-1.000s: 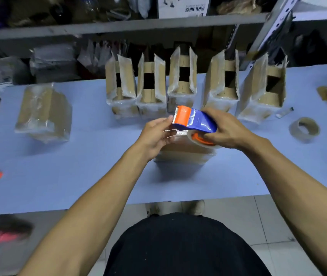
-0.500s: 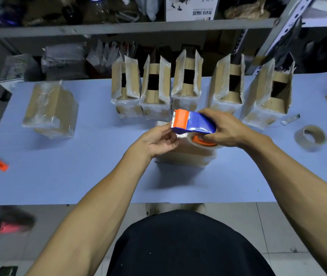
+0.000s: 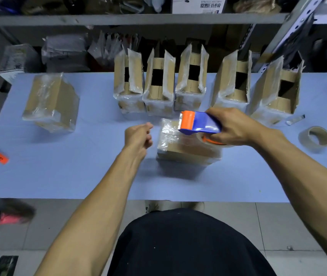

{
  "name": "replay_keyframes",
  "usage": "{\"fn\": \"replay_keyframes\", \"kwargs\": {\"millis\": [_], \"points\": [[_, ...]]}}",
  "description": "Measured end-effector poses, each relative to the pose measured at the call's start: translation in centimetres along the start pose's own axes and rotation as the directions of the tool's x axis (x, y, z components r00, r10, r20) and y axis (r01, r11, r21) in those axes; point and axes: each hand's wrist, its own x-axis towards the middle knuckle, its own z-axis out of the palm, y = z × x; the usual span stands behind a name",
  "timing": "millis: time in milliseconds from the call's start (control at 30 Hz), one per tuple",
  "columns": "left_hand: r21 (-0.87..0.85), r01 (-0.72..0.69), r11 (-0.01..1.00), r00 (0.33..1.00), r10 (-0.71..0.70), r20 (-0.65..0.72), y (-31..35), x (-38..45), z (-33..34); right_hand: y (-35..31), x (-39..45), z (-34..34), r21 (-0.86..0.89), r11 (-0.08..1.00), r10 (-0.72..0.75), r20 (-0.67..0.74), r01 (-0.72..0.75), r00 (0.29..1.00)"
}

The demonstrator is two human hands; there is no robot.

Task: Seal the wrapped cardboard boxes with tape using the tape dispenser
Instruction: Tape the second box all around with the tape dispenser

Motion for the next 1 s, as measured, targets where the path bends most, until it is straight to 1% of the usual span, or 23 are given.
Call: {"fn": "replay_keyframes", "kwargs": {"millis": [33,100,267,400,467,500,567,633,667,700,733,767,800,833,867,933,967,1000], "points": [[0.034,0.013,0.999,1.000,-0.012,-0.014,-0.3,0.7,-1.3,0.5,-0.2,-0.2,-0.027,1.000,0.013,0.013,-0.012,1.000],[0.113,0.052,0.992,0.999,-0.052,0.000,-1.1,1.7,-2.9,0.8,-0.5,-0.4,-0.061,0.998,0.031,0.035,-0.029,0.999],[0.196,0.113,0.974,0.993,-0.118,0.012,-3.2,3.6,-0.7,0.2,-0.1,0.2,-0.084,0.995,0.056,0.025,-0.054,0.998],[0.124,0.187,0.974,0.982,-0.185,-0.031,-4.9,4.1,2.5,0.0,-0.3,0.5,-0.091,0.992,0.091,-0.021,-0.093,0.996],[0.083,0.188,0.979,0.981,-0.184,-0.058,-5.2,4.2,3.6,-0.3,-0.2,0.8,-0.097,0.989,0.112,-0.041,-0.115,0.993],[0.089,0.191,0.978,0.980,-0.185,-0.074,-5.1,4.3,3.8,-0.4,-0.1,0.9,-0.104,0.987,0.117,-0.043,-0.121,0.992],[0.134,0.226,0.965,0.971,-0.212,-0.113,-4.8,4.6,3.6,-0.6,0.1,1.1,-0.127,0.984,0.118,-0.042,-0.122,0.992],[0.227,0.266,0.937,0.961,-0.239,-0.141,-4.9,4.9,3.0,-0.7,0.3,1.3,-0.144,0.982,0.118,-0.051,-0.124,0.992],[0.274,0.258,0.927,0.964,-0.226,-0.141,-5.2,5.0,2.7,-0.7,0.4,1.4,-0.150,0.981,0.117,-0.055,-0.124,0.992],[0.308,0.222,0.925,0.972,-0.184,-0.145,-5.4,5.0,2.5,-0.7,0.4,1.4,-0.157,0.980,0.118,-0.057,-0.126,0.991],[0.329,0.155,0.932,0.981,-0.106,-0.161,-5.5,5.0,2.4,-0.7,0.5,1.4,-0.162,0.978,0.123,-0.057,-0.131,0.991],[0.345,0.063,0.937,0.986,-0.003,-0.170,-5.5,5.0,2.4,-0.7,0.5,1.3,-0.163,0.977,0.131,-0.055,-0.138,0.990],[0.352,-0.039,0.935,0.986,0.094,-0.140,-5.3,5.0,2.5,-0.6,0.5,1.3,-0.160,0.977,0.138,-0.051,-0.144,0.989],[0.360,-0.128,0.924,0.984,0.162,-0.068,-5.0,4.9,2.6,-0.5,0.5,1.3,-0.156,0.976,0.144,-0.049,-0.150,0.988],[0.375,-0.197,0.906,0.979,0.198,0.036,-4.6,4.7,2.9,-0.4,0.5,1.3,-0.154,0.976,0.151,-0.047,-0.157,0.987],[0.432,-0.299,0.851,0.948,0.215,0.234,-4.1,4.1,3.7,-0.3,0.6,1.3,-0.159,0.973,0.164,-0.050,-0.170,0.985],[0.467,-0.345,0.814,0.930,0.231,0.285,-4.0,3.8,4.3,-0.3,0.7,1.3,-0.163,0.970,0.172,-0.057,-0.179,0.983],[0.495,-0.381,0.781,0.918,0.257,0.301,-4.1,3.6,4.8,-0.3,0.7,1.3,-0.164,0.968,0.180,-0.061,-0.188,0.982]]}}
